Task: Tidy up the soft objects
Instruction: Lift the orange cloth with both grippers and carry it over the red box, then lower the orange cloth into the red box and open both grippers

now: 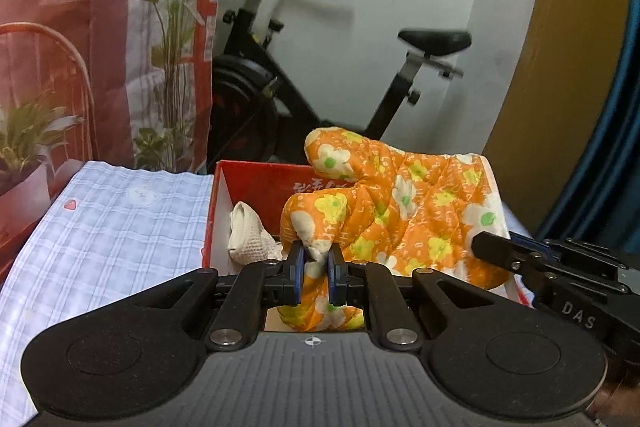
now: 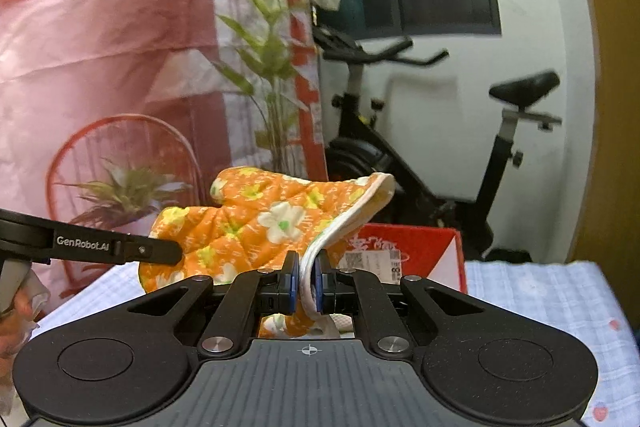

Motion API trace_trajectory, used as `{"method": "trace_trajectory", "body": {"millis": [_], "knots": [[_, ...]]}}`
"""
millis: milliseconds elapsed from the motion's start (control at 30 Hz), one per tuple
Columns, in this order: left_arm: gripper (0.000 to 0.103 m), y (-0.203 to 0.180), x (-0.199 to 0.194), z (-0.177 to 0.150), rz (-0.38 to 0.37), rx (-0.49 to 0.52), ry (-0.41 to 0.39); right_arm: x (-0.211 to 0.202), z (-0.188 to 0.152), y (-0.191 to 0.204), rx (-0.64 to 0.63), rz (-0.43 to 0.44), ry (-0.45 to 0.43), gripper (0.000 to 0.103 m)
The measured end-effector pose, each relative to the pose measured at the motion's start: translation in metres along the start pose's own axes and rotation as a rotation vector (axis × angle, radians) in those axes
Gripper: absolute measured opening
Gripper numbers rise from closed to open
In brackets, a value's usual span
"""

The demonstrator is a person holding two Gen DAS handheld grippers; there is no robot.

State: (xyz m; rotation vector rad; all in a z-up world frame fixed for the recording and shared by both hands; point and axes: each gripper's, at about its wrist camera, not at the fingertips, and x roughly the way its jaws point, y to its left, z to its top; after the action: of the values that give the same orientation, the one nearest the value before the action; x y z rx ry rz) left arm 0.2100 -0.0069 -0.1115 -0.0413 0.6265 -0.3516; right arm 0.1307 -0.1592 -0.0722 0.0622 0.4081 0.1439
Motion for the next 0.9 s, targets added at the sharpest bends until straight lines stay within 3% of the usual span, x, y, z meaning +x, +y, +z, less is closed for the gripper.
{"method": "trace_trajectory", "body": {"millis": [200,467,700,800,900], "knots": [[0.012,-0.003,0.037,-0.001,-0.009,0.009,0.115,0.055,-0.007,-0.012,0.09,-0.036,0.116,0.008],[0.013,0.007,0.06,-0.012,0.022,0.01,0.223,0.089,-0.033,-0.024,0.207,-0.042,0.251,0.008],[0.014,0.004,0.057,-0.015,0.027,0.042,0.223,0.095,-0.046,-0.026,0.216,-0.071,0.273,0.008],[0.015,0.005,0.056,-0.013,0.027,0.044,0.212,0.091,-0.045,-0.026,0.192,-0.087,0.27,0.013],[0.032,0.006,0.051,-0.011,0.02,0.042,0.19,0.086,-0.043,-0.024,0.141,-0.118,0.259,0.023]]}}
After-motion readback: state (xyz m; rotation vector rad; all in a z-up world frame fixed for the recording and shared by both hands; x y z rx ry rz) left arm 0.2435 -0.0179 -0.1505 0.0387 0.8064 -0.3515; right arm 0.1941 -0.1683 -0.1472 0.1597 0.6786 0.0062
